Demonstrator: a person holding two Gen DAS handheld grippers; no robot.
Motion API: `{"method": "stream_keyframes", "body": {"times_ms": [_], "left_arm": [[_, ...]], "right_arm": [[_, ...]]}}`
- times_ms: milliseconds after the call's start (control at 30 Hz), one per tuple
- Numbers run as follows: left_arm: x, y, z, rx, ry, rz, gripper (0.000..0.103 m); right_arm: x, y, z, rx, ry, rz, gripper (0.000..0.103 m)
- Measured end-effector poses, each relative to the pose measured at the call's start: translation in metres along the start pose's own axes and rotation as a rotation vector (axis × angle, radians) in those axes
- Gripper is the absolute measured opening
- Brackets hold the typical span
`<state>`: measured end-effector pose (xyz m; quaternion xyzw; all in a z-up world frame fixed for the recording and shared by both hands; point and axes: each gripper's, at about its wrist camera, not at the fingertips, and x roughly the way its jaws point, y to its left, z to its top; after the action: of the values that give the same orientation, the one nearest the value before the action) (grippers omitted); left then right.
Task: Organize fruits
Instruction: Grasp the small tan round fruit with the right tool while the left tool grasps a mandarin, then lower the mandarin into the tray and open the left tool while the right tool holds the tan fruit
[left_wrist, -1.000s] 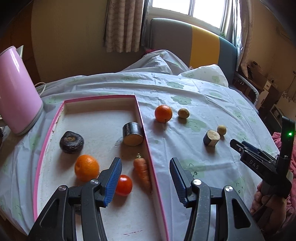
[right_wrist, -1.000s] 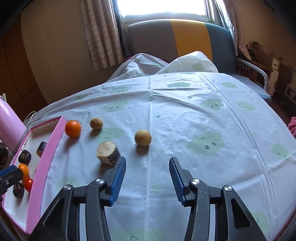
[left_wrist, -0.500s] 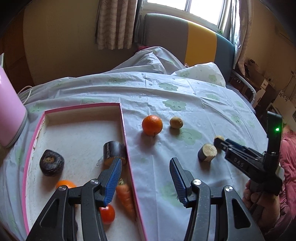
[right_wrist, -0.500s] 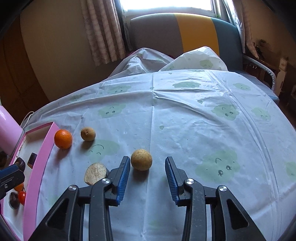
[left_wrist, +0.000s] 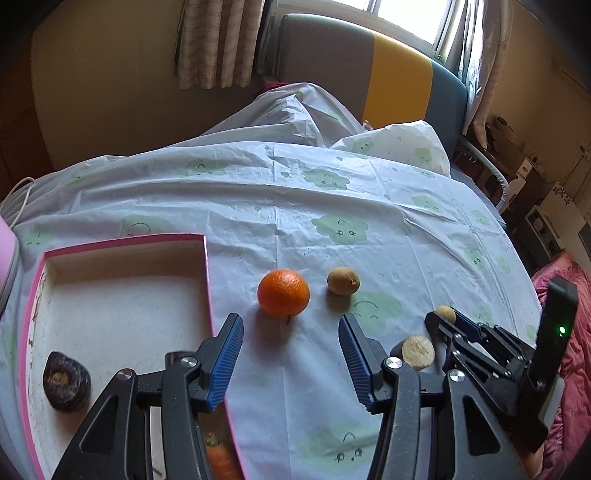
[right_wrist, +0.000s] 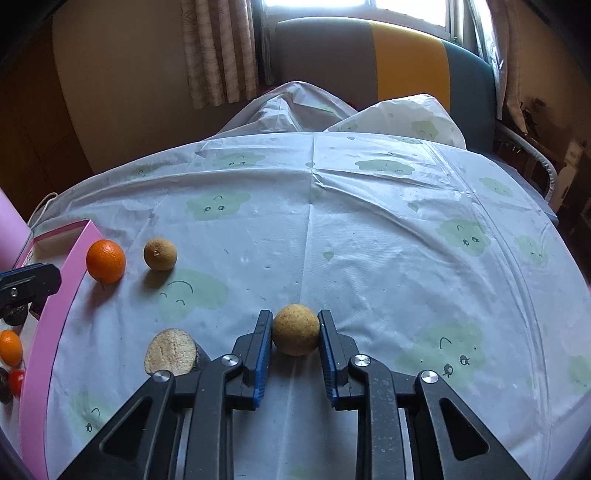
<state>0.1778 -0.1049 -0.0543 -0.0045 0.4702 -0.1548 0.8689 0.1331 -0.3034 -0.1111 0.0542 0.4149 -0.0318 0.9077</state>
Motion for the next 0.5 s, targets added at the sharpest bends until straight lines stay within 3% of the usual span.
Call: {"method": "stream_keyframes", "body": {"times_ms": [400,433,500], "left_arm": [[0.052,0.001,0.020,-0.037,0.074,0.053,0.056],[0.056,0.002,0.020,-0.050,0.087,0.054,0.055],[0.061,0.005,0.018,-0.069,0.096,0.048,0.039]], "right_arm": [[0.001,0.001,-0.001,0.003,-0.008,0.003,0.025],[0.001,0.001,-0.001,0.002,-0.010,0.002,0.025],[0.001,0.001,-0.001,0.001,-0.009,0.000,0.025]]}}
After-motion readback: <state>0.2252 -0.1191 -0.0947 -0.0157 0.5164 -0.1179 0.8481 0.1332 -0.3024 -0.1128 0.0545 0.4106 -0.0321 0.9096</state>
